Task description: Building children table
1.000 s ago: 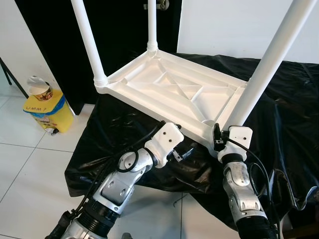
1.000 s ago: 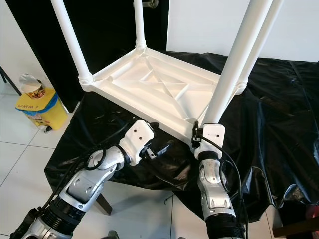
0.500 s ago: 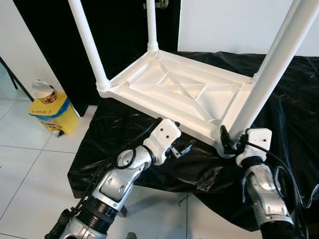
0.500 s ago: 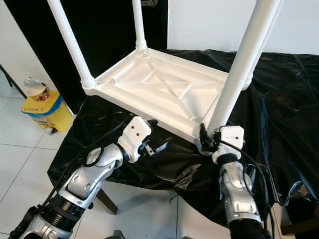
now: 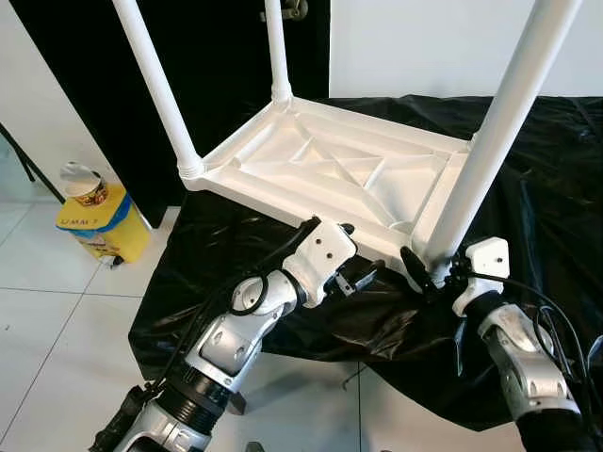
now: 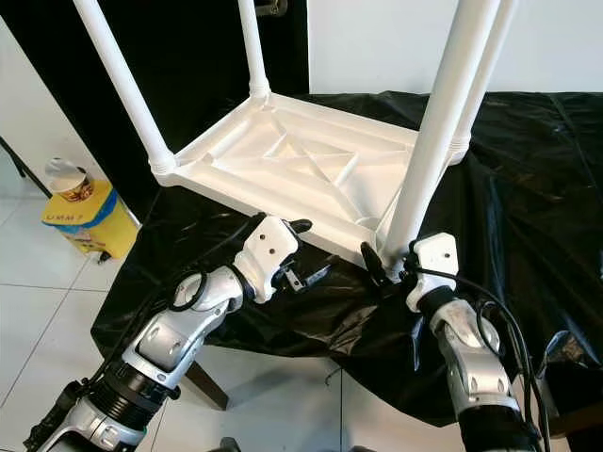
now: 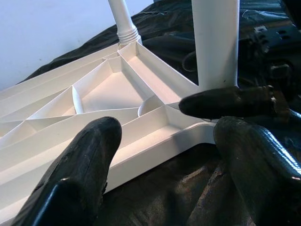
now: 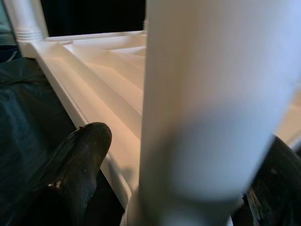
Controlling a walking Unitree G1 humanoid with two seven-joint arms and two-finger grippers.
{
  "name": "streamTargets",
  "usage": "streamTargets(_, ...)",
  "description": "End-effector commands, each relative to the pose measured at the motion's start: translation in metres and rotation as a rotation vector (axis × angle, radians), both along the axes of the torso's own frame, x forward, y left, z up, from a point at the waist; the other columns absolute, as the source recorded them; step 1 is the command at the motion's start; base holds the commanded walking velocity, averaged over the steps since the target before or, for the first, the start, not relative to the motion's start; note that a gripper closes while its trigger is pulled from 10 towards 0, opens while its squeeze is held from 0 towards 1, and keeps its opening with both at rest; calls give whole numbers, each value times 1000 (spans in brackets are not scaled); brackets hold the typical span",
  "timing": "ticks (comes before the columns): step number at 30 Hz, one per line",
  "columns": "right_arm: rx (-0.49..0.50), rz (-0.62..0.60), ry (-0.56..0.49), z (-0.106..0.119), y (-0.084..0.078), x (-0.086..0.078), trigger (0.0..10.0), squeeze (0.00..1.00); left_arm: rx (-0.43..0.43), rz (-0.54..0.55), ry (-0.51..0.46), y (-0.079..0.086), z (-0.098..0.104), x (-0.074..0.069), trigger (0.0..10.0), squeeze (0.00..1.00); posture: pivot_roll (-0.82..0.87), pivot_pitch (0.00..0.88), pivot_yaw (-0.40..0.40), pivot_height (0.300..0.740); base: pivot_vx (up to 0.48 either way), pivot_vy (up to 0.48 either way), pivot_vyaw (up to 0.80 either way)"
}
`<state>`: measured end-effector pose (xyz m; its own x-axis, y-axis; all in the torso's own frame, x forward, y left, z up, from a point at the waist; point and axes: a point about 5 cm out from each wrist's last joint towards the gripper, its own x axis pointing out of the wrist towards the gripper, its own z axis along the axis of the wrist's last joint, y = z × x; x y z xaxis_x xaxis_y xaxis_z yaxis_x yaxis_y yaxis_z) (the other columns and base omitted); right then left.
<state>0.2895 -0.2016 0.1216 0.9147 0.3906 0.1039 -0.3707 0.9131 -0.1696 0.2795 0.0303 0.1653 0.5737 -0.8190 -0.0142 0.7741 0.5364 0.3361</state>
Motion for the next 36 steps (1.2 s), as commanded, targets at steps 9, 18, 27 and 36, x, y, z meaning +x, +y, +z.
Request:
streamTargets(9, -31, 89, 14, -1, 7, 11, 0, 0, 82, -97, -30, -8, -9, -6, 10000, 0, -19, 19, 14, 740, 0, 0, 0)
streamTargets(18, -120, -3, 77, -16, -4, 13, 2039, 0, 92, -139, -2, -13, -18, -11, 10000, 0, -46, 25, 8, 740, 0, 0, 0)
streamTargets(27, -64, -196, 139, -35, -3, 3, 10000, 0, 103, -142, -5, -16, -24, -11, 10000, 0, -61, 0, 8, 740, 0, 0, 0)
streamTargets(36, 40, -479, 159, -46, -1, -4, 10000, 0, 105, -127, -18, -14, -24, -9, 10000, 0, -42, 0, -5, 740, 0, 0, 0)
